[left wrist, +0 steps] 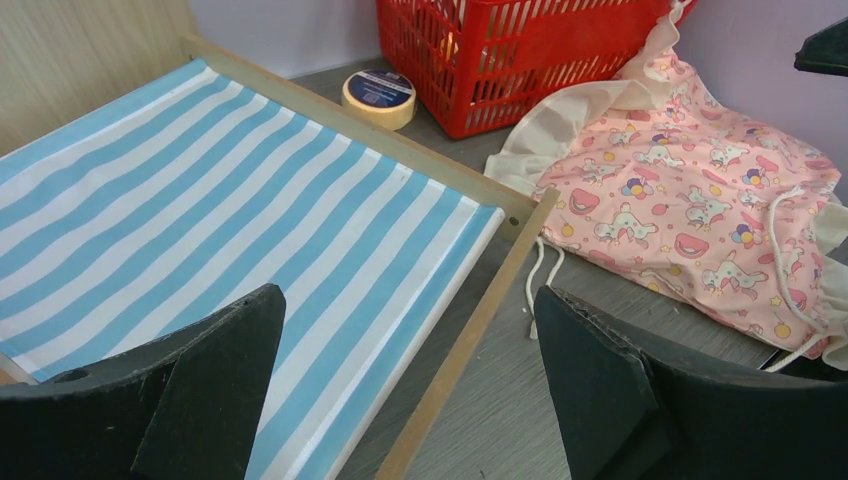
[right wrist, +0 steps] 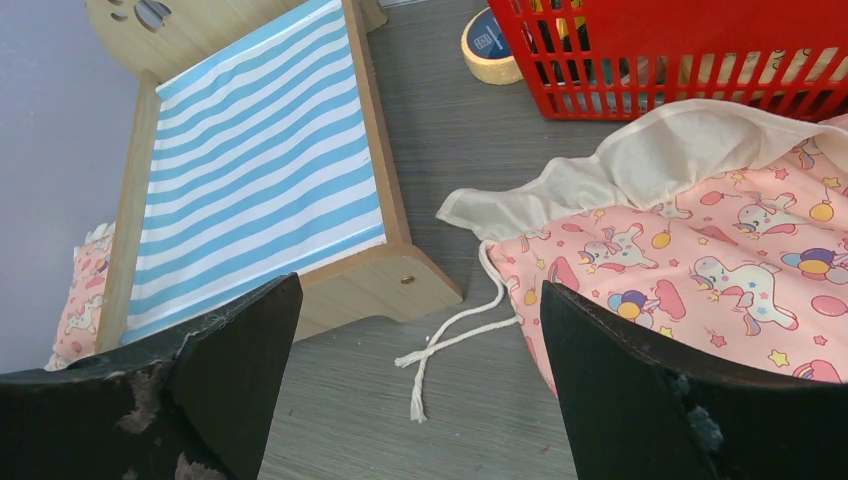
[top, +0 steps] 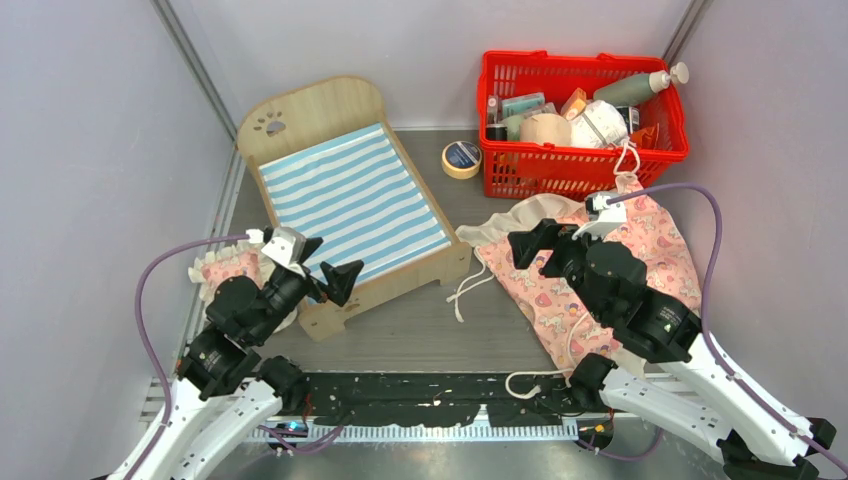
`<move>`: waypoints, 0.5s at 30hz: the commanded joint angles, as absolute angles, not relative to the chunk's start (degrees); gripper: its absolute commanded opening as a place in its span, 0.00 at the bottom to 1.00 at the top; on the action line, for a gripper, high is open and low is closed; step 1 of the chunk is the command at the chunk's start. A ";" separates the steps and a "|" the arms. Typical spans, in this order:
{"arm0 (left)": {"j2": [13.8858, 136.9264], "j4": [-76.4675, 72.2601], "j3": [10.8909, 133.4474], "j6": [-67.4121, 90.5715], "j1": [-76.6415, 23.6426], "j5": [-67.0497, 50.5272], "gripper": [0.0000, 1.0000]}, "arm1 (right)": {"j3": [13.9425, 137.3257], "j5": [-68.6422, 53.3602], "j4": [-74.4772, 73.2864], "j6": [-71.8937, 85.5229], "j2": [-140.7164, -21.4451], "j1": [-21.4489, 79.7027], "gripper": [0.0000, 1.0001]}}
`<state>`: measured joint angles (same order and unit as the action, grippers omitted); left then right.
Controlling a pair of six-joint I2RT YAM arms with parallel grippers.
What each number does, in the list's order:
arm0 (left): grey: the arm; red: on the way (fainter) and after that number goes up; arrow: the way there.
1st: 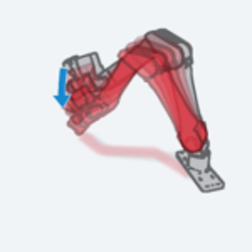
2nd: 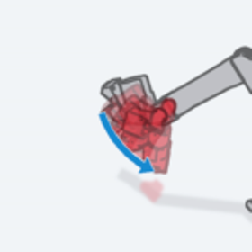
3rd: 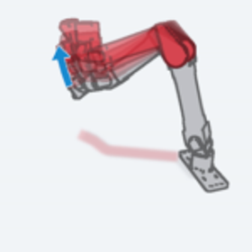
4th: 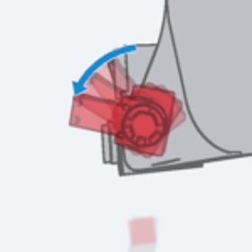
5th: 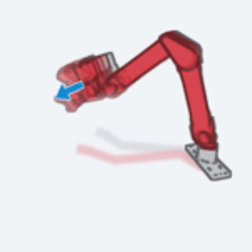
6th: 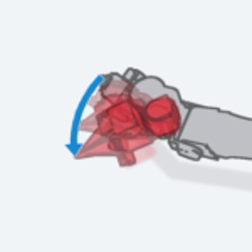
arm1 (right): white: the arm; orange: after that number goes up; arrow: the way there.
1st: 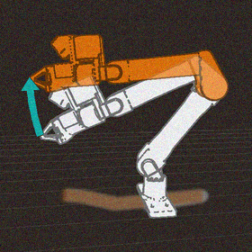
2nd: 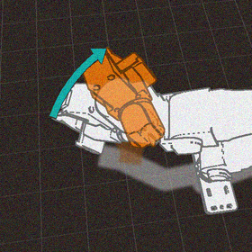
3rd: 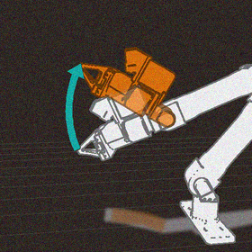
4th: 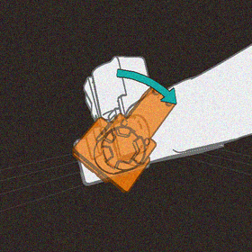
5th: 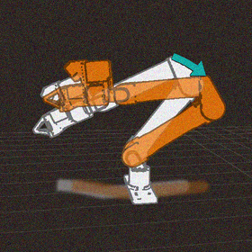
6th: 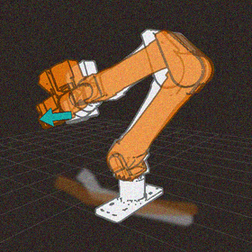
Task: Set up the pet bed
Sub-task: Pick up the mattress at the center of the board.
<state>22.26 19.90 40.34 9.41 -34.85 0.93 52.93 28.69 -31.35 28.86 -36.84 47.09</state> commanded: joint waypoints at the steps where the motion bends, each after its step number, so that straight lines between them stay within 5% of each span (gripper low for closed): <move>1: 22.00 16.96 40.03 8.11 -34.64 0.99 1.00 | 53.69 29.98 -30.19 29.36 -36.03 47.33 0.96; 15: 16.19 17.08 37.37 7.38 -34.65 1.98 1.00 | 53.05 37.52 -34.62 30.41 -34.07 47.29 0.98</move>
<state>18.72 19.92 38.24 8.27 -34.85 1.26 52.69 31.46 -31.97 30.35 -34.00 47.09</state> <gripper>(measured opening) 0.995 0.969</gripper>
